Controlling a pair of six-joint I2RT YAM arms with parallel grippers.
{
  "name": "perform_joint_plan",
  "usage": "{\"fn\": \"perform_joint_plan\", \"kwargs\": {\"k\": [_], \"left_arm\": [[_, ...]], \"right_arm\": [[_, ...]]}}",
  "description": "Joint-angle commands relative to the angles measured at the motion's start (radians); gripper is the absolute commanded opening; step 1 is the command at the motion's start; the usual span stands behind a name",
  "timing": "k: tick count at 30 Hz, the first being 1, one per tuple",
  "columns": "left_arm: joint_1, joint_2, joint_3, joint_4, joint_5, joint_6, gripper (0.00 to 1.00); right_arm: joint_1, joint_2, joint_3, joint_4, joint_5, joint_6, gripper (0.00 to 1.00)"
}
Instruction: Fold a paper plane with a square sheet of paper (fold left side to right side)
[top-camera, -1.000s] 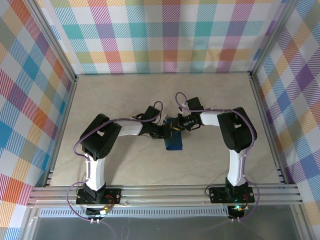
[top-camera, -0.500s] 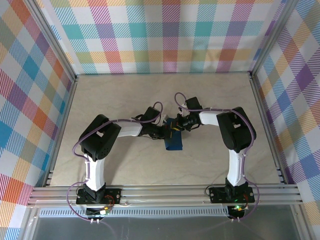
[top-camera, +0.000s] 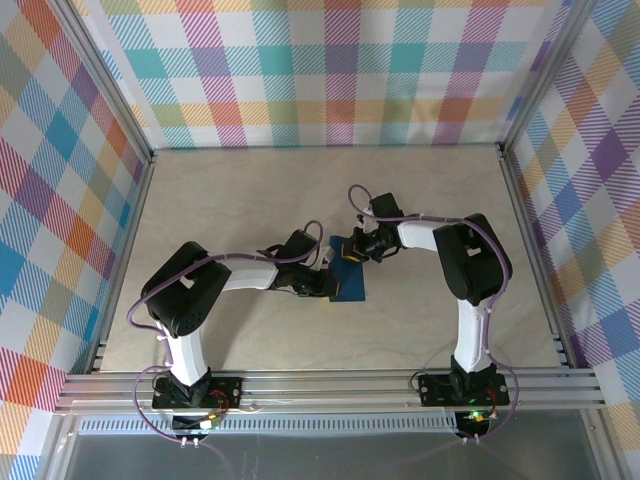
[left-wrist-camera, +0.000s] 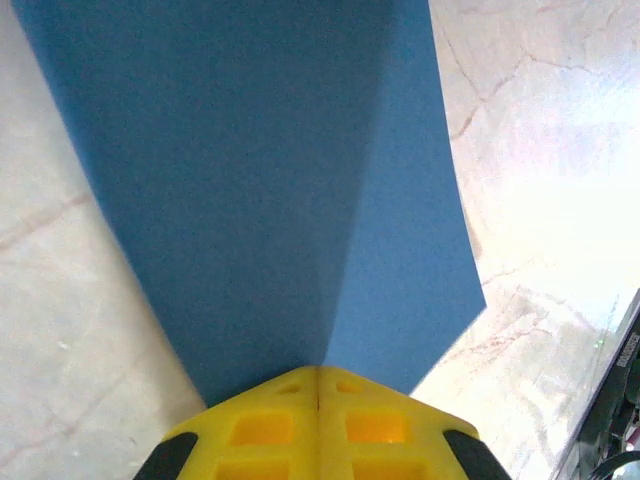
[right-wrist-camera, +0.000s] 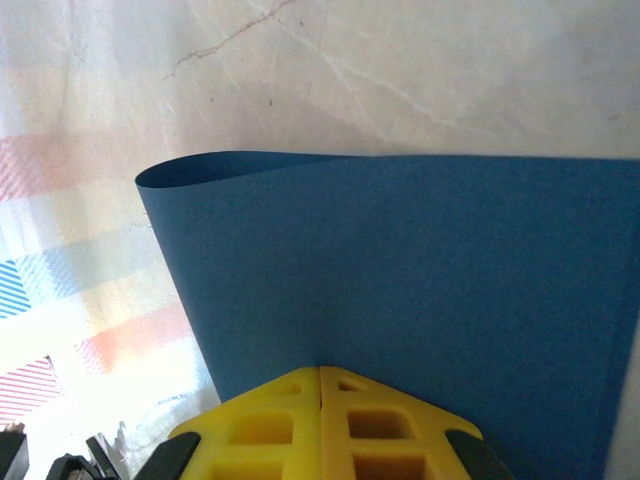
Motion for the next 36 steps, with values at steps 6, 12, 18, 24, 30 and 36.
{"fn": "perform_joint_plan", "kwargs": {"k": [6, 12, 18, 24, 30, 36], "left_arm": [[-0.039, -0.031, -0.116, -0.044, 0.026, -0.076, 0.00], [-0.036, -0.086, -0.098, -0.047, 0.043, -0.079, 0.00], [0.022, -0.159, -0.024, -0.073, 0.077, -0.059, 0.00], [0.080, -0.062, 0.115, -0.132, 0.067, 0.015, 0.00], [0.080, 0.058, 0.214, -0.148, 0.051, 0.048, 0.00], [0.078, 0.134, 0.244, -0.145, 0.031, 0.052, 0.00]], "right_arm": [[-0.008, 0.040, -0.022, -0.073, 0.115, -0.002, 0.00], [-0.008, 0.026, -0.036, -0.035, 0.078, -0.006, 0.00], [-0.008, 0.007, -0.052, 0.004, 0.038, -0.012, 0.00], [-0.007, -0.014, -0.056, 0.002, 0.046, -0.021, 0.00], [-0.003, -0.015, -0.057, 0.004, 0.042, -0.021, 0.00], [0.001, -0.014, -0.049, 0.008, 0.032, -0.023, 0.00]]}}
